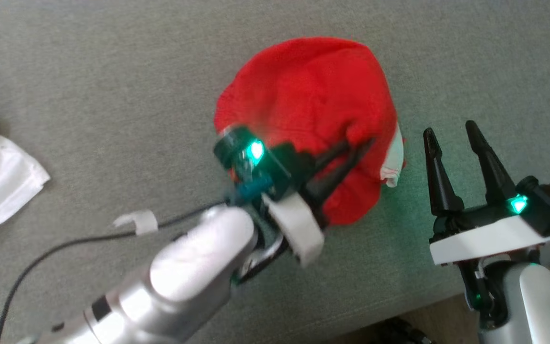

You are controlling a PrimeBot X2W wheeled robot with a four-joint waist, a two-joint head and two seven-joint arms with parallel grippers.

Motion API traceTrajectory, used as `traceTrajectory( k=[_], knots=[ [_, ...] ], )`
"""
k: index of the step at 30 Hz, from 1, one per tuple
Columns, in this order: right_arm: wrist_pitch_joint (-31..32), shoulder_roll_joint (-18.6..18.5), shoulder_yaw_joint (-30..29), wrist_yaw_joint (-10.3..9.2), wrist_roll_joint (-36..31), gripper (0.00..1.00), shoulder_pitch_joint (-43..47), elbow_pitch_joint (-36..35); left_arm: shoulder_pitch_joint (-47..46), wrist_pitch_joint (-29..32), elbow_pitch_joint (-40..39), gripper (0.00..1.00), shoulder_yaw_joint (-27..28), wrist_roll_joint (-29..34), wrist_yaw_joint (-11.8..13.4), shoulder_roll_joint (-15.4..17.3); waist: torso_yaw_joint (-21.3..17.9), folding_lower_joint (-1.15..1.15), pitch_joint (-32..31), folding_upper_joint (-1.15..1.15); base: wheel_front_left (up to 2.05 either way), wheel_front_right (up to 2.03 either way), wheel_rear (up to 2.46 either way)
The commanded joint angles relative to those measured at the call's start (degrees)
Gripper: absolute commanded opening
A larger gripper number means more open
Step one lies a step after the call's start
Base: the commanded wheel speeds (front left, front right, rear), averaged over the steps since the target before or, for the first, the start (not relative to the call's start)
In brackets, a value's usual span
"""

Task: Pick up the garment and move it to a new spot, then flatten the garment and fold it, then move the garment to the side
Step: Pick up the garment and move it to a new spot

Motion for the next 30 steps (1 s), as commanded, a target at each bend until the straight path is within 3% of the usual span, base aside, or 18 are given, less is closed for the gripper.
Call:
traceTrajectory(
  k=[1,2,9,21,25,30],
  knots=[
    [-0.92,-0.21,1.11,-0.04,0.48,1.0,-1.3,-1.2,0.66,-0.12,-0.58,0.8,0.13,-0.04,-0.61,0.68,-0.39,-0.02,0.26,0.0,0.0,0.0,0.0],
    [-1.2,-0.21,1.09,-0.04,0.59,1.0,-1.37,-0.7,1.29,-0.76,0.01,1.0,-0.56,0.02,-0.92,0.89,-0.26,-0.02,-0.1,0.0,0.0,0.0,0.0],
    [-1.56,-0.21,-0.15,-0.04,0.21,1.0,-0.79,1.35,5.15,-7.62,-0.07,1.0,-1.12,0.8,-0.56,2.78,3.38,-0.02,-5.13,0.0,0.0,0.0,0.0],
    [2.88,-0.2,-0.73,-0.04,-2.64,1.0,1.82,-0.89,14.54,-16.41,-4.99,1.0,13.3,-1.57,13.12,12.53,12.79,-0.02,-12.62,0.0,0.0,0.0,0.0],
    [4.33,-0.2,-0.97,-0.04,-3.46,1.0,2.79,-1.93,18.78,-17.63,-4.97,1.0,19.06,-3.32,15.51,15.3,15.54,-0.02,-14.1,0.0,0.0,0.0,0.0],
    [5.38,-0.2,-1.48,-0.04,-3.65,1.0,4.03,-2.56,23.55,-17.99,-5.47,1.0,25.44,-3.54,16.68,16.92,17.46,-0.02,-15.55,0.0,0.0,0.0,0.0]
  ],
)
